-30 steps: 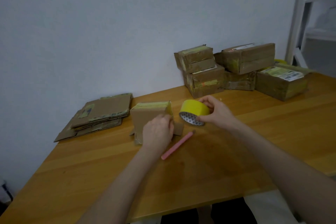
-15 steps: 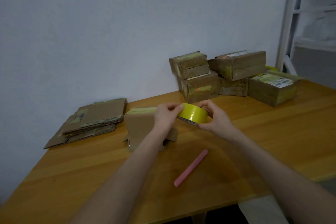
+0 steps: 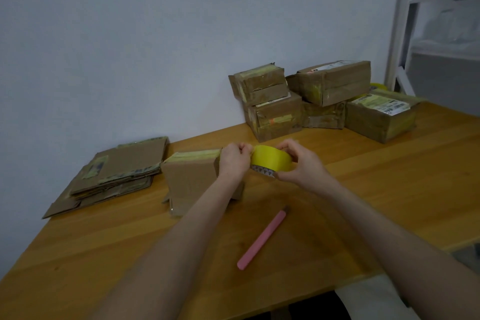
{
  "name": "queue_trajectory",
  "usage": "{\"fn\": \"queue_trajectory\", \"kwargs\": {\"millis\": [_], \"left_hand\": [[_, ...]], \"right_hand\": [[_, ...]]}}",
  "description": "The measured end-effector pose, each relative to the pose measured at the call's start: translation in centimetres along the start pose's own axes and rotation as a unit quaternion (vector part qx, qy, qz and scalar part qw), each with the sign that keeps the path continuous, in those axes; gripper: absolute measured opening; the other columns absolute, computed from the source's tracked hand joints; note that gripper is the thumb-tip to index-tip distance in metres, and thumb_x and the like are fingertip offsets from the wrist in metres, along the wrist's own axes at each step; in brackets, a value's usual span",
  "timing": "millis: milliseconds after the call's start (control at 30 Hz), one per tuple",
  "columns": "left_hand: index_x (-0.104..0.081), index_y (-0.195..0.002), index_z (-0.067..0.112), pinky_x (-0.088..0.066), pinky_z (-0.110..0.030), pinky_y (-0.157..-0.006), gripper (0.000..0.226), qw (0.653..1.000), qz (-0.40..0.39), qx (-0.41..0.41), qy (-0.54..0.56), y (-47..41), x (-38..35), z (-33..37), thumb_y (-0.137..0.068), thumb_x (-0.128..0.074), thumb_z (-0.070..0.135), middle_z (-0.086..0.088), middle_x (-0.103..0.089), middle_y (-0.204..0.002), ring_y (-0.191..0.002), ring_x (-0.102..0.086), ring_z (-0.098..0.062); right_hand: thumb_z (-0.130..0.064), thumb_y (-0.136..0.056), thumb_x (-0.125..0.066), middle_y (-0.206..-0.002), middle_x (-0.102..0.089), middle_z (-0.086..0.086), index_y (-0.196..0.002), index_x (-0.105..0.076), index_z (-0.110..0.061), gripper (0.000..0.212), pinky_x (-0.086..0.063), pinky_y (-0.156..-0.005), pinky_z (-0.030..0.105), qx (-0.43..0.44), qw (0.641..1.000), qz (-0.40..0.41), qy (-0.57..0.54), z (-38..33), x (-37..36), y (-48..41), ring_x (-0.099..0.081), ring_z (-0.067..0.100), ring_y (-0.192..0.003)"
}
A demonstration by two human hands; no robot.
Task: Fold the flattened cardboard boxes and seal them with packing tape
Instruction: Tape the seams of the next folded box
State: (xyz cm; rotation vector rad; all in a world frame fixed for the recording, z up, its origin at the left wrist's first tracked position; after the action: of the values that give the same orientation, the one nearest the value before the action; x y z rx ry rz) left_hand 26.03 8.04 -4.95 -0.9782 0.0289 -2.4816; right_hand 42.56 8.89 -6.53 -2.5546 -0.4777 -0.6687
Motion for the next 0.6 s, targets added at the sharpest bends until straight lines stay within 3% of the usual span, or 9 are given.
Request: {"fn": "queue_trajectory", "kwargs": {"millis": [67, 133, 267, 333, 433, 533, 600], "left_hand": [[-0.064, -0.101, 0.008, -0.044, -0.029, -0.08, 0.02, 1.0, 0.023, -0.016, -0.003, 0.3, 0.2, 0.6, -0.098, -0.047, 0.02, -0.004, -0.061, -0.094, -0.09, -0.056, -0.019], [-0.063, -0.099, 0.01, -0.041, -0.026, -0.078, 0.016, 0.999, 0.034, -0.034, 0.011, 0.5, 0.1, 1.1, -0.098, -0.048, 0.017, 0.001, -0.058, -0.091, -0.087, -0.052, -0.014], [-0.058, -0.079, 0.017, -0.055, -0.038, -0.08, 0.016, 0.986, 0.019, 0.002, 0.163, 0.3, -0.1, 0.4, -0.094, -0.056, 0.011, -0.001, -0.062, -0.074, -0.077, -0.062, -0.019], [-0.055, -0.092, 0.017, -0.057, -0.035, -0.075, 0.009, 0.982, 0.006, 0.006, 0.19, 0.4, -0.1, 0.6, -0.091, -0.06, 0.009, -0.002, -0.063, -0.071, -0.068, -0.062, -0.016], [-0.051, -0.101, 0.022, -0.058, -0.03, -0.071, 0.019, 0.989, 0.008, -0.029, 0.145, 0.5, 0.1, 1.8, -0.092, -0.059, 0.008, -0.002, -0.064, -0.073, -0.067, -0.063, -0.013], [-0.067, -0.091, 0.021, -0.057, -0.041, -0.08, 0.012, 0.995, -0.001, -0.076, 0.069, 0.8, -0.4, 3.4, -0.092, -0.059, 0.012, 0.002, -0.066, -0.076, -0.077, -0.065, -0.016], [-0.074, -0.095, 0.015, -0.057, -0.04, -0.082, 0.011, 0.995, -0.009, -0.08, 0.064, 1.3, -0.7, 4.1, -0.087, -0.066, 0.019, 0.0, -0.07, -0.086, -0.085, -0.066, -0.018]], "right_hand": [[-0.014, -0.072, -0.078, -0.104, -0.058, -0.004, -0.106, -0.048, -0.031, 0.049, -0.053, -0.085, 0.044, -0.013, 1.0, 0.001, 0.02, 0.4, 0.2, -0.4, -0.057, 0.016, -0.097], [-0.016, -0.072, -0.078, -0.105, -0.058, -0.004, -0.104, -0.046, -0.032, 0.048, -0.054, -0.083, 0.042, -0.03, 0.999, 0.009, 0.031, 0.9, 0.7, -0.6, -0.057, 0.016, -0.097], [-0.02, -0.071, -0.079, -0.105, -0.057, -0.004, -0.101, -0.044, -0.034, 0.048, -0.055, -0.081, 0.041, -0.03, 0.998, 0.018, 0.048, 0.9, 1.4, -0.6, -0.056, 0.016, -0.097], [-0.02, -0.071, -0.079, -0.107, -0.057, -0.003, -0.101, -0.044, -0.034, 0.048, -0.054, -0.082, 0.041, -0.029, 0.998, 0.024, 0.049, 1.1, 1.8, -0.4, -0.056, 0.016, -0.098], [-0.017, -0.072, -0.079, -0.108, -0.057, -0.005, -0.101, -0.045, -0.034, 0.048, -0.054, -0.083, 0.039, -0.021, 0.999, 0.034, 0.037, 0.9, 2.3, 0.1, -0.056, 0.015, -0.1], [-0.015, -0.07, -0.079, -0.103, -0.058, -0.006, -0.099, -0.047, -0.032, 0.046, -0.054, -0.082, 0.039, -0.015, 0.998, 0.051, 0.025, 0.8, 3.2, 0.7, -0.057, 0.014, -0.096], [-0.014, -0.069, -0.079, -0.101, -0.059, -0.006, -0.099, -0.048, -0.03, 0.045, -0.053, -0.081, 0.04, -0.012, 0.998, 0.062, 0.02, 0.9, 3.9, 1.0, -0.057, 0.015, -0.095]]}}
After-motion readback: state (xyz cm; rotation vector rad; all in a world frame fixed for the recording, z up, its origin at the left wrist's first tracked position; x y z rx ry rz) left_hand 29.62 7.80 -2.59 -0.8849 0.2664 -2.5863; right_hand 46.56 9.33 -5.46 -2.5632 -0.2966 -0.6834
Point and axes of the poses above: each hand's wrist, its own y-axis away from the middle knuckle, its own x-axis out of the back of the hand, z = x × y, the point moved 9 cm from there along -y, towards the middle knuckle
